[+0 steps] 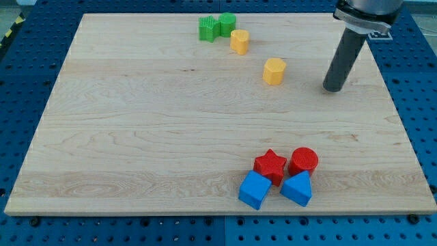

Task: Move yellow hexagon into the yellow heart

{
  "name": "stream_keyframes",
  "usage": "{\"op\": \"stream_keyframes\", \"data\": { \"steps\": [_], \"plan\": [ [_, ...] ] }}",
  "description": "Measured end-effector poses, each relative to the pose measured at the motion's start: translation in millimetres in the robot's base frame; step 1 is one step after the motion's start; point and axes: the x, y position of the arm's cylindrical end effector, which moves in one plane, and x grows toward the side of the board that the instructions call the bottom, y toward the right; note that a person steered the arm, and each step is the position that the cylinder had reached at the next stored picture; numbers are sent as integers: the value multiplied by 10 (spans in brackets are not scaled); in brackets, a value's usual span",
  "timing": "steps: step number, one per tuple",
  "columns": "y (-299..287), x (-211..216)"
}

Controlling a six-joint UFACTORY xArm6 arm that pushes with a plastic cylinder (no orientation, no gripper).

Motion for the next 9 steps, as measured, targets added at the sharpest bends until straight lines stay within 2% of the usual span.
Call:
{"op": "stream_keyframes", "data": {
  "steps": [2,3,4,5,6,7,9],
  "plan": [
    [-1088,-373],
    [-1459,-373],
    [-1171,-371],
    [-969,-51],
    [-1169,218],
    [-1531,140],
    [-1747,-750]
  ]
}}
